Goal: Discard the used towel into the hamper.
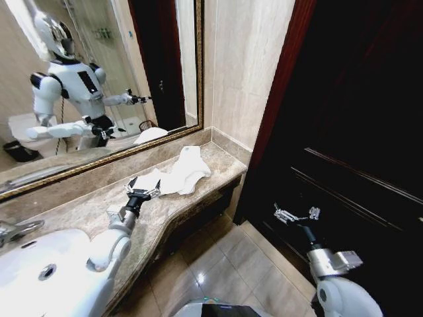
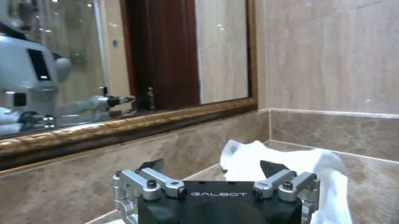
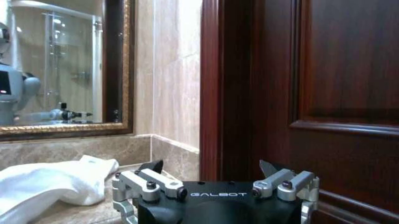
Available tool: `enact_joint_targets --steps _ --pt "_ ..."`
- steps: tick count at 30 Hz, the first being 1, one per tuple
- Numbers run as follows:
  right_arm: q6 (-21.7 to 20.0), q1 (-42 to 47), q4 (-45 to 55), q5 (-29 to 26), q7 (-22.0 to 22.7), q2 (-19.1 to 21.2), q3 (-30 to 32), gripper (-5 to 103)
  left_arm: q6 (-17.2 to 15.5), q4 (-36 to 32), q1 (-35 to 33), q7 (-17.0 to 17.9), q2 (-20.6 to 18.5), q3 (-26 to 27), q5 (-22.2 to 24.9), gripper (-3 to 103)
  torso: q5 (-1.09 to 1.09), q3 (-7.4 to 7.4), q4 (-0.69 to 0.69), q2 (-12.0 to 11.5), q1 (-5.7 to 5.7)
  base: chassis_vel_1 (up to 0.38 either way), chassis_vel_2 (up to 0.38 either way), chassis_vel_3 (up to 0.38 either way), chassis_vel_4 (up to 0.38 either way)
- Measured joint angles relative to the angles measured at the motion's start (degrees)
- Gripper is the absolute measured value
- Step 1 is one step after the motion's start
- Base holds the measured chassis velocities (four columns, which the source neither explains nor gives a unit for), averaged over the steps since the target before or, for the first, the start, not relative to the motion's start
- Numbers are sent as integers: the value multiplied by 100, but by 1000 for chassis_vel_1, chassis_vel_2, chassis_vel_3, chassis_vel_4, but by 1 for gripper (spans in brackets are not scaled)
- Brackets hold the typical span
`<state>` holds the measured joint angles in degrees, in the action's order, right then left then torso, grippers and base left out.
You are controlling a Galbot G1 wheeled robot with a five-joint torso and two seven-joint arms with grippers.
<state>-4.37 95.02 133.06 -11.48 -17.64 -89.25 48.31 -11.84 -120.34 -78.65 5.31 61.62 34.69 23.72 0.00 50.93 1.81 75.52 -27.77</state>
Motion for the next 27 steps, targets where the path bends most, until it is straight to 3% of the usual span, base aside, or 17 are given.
enact_joint_targets --steps 13,27 --pt "-4 -10 -95 28 97 -20 57 100 -327 343 784 17 -481 -953 196 100 0 0 0 0 0 0 0 0 0" --pt "31 -257 -283 181 140 -100 52 100 -587 974 2181 30 -871 -1870 866 100 0 0 0 0 0 0 0 0 0"
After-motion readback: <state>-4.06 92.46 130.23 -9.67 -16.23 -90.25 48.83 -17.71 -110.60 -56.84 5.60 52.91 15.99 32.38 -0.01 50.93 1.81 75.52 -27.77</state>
